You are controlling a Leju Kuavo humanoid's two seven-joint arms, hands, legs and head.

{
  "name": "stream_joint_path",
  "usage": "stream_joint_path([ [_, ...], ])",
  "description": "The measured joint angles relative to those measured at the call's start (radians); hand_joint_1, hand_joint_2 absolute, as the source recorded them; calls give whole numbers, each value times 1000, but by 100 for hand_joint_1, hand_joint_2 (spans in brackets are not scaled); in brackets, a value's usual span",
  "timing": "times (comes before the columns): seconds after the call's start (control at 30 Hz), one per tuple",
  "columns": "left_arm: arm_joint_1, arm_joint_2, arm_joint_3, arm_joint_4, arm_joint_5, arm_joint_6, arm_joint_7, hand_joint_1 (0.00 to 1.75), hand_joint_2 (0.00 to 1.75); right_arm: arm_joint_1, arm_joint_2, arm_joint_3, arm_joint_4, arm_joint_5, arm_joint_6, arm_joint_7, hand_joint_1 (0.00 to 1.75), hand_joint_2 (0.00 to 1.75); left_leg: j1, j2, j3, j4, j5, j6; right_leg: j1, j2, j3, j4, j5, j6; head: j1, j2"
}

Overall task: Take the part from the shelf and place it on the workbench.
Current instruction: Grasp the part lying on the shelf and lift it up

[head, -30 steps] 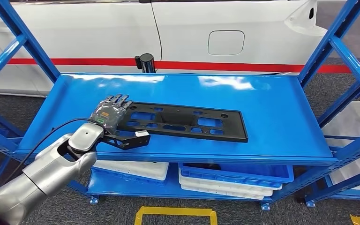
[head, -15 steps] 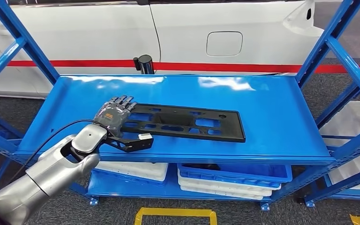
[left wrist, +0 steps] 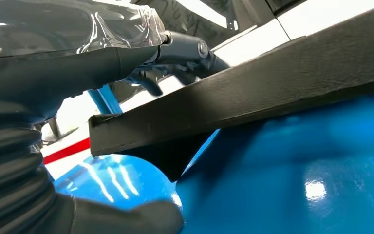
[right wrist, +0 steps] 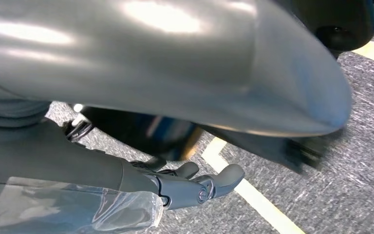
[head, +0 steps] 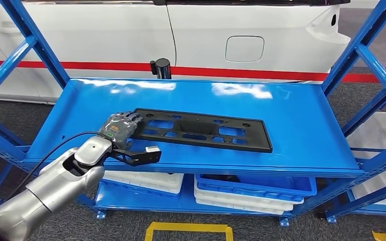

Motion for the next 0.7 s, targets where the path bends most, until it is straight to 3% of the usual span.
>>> stream_joint_path([
  [0.07, -3, 0, 2, 3, -3, 3, -2, 175, 175, -1, 0, 0, 0, 2, 0, 0, 0, 0, -1, -1, -1, 1, -1, -6, 4, 0, 46, -97, 30, -6, 0, 0],
  [0.17, -8, 0, 5, 7, -5, 10, -2, 175, 175, 0, -1, 0, 0, 2, 0, 0, 0, 0, 0, -1, -3, 0, -2, -20, 8, 0, 48, -105, 32, -16, 0, 0],
  [0.23, -15, 0, 9, 8, -5, 12, -2, 175, 175, -1, -2, 0, 0, 2, 0, -1, 0, 0, 2, 0, -13, 23, -21, -30, 5, -2, 49, -109, 36, -25, -1, 0],
  [0.27, -18, 1, 10, 9, -5, 12, -2, 175, 175, -2, -2, 0, 0, 2, 0, -1, 0, 0, 4, 1, -34, 69, -48, -37, 3, -3, 50, -111, 37, -28, -3, 0],
  [0.37, -19, 1, 10, 13, -6, 14, -2, 175, 175, -1, -2, 0, 0, 2, 0, -1, 0, 0, 11, 2, -135, 293, -146, -52, 2, -6, 49, -110, 37, -32, -6, 0],
  [0.4, -19, 1, 9, 14, -6, 14, -3, 175, 175, -1, -2, 0, 0, 2, 0, -1, 0, 0, 13, 3, -154, 334, -157, -55, 2, -6, 49, -110, 37, -32, -6, 0],
  [0.43, -19, 1, 9, 15, -6, 14, -4, 175, 175, -1, -2, 0, 0, 2, 0, -1, 0, 0, 14, 3, -152, 332, -148, -57, 1, -6, 50, -110, 37, -32, -6, 0],
  [0.47, -19, 1, 9, 15, -7, 14, -5, 175, 175, 0, -2, 0, 0, 2, 0, -2, 0, 0, 16, 4, -127, 285, -121, -57, 1, -5, 51, -110, 37, -31, -6, 0],
  [0.53, -22, 1, 8, 15, -8, 13, -8, 175, 175, -1, -2, 0, 0, 2, 0, -2, 0, 0, 17, 5, -44, 119, -53, -56, 0, -3, 54, -110, 36, -29, -6, 0],
  [0.6, -23, -1, 8, 16, -10, 12, -9, 175, 175, -2, -1, 0, 0, 2, 0, -3, 0, 0, 14, 5, 8, 13, -21, -46, 2, 1, 55, -110, 36, -20, -5, 0],
  [0.7, -23, -2, 7, 16, -9, 13, -10, 175, 175, -2, -1, 0, 0, 2, 0, -5, 0, 0, 8, 5, 17, -5, -16, -26, -1, 3, 54, -111, 36, -3, -5, 0],
])
